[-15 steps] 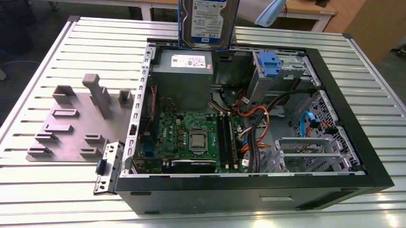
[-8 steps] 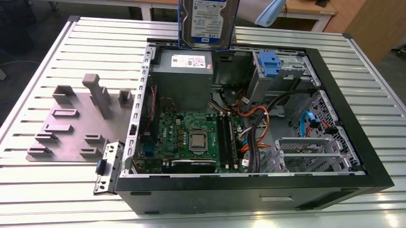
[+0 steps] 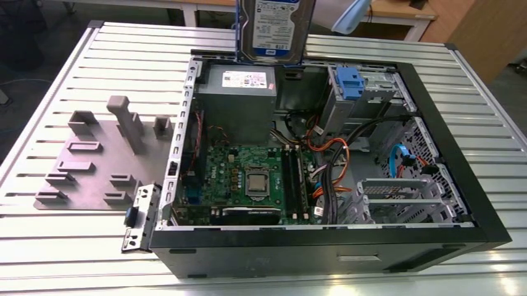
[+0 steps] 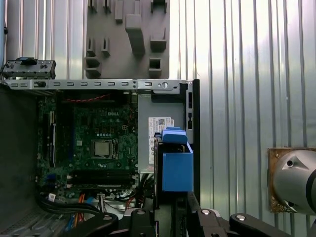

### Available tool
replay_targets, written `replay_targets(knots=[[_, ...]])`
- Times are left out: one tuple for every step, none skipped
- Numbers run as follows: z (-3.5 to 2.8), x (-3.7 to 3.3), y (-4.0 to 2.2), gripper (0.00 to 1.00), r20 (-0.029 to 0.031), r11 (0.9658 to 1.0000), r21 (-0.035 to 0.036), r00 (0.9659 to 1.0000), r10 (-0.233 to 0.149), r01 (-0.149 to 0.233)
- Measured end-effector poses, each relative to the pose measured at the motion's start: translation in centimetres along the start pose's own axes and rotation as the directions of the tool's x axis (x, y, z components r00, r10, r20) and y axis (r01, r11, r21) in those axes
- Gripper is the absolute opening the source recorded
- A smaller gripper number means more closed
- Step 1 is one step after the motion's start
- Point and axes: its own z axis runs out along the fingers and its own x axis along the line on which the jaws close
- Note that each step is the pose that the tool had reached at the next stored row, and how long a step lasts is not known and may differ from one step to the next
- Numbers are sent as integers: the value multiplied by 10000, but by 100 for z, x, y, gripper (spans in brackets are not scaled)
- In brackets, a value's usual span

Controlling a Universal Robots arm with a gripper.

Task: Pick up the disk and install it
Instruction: 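Pick up the disk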

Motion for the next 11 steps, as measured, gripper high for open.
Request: replay_targets(knots=[[0,0,-14,35,0,10000,-7,10000,0,0],[-1,-1,-28,35,0,10000,-15,10000,1,-1],[-2,-1,-43,35,-1,10000,-24,10000,1,-1],[-2,-1,-57,35,-1,10000,-33,10000,1,-1],[-2,-2,-72,35,-2,10000,-44,10000,1,-1],[-2,-2,-87,35,-1,10000,-55,10000,1,-1],[-3,-2,-98,35,-2,10000,-65,10000,1,-1],[-3,-2,-105,35,-2,10000,-70,10000,1,-1],[-3,-2,-108,35,-2,10000,-71,10000,2,-2],[-3,-3,-108,35,-3,10000,-72,10000,2,-2],[-3,-3,-109,35,-3,10000,-73,10000,3,-3]])
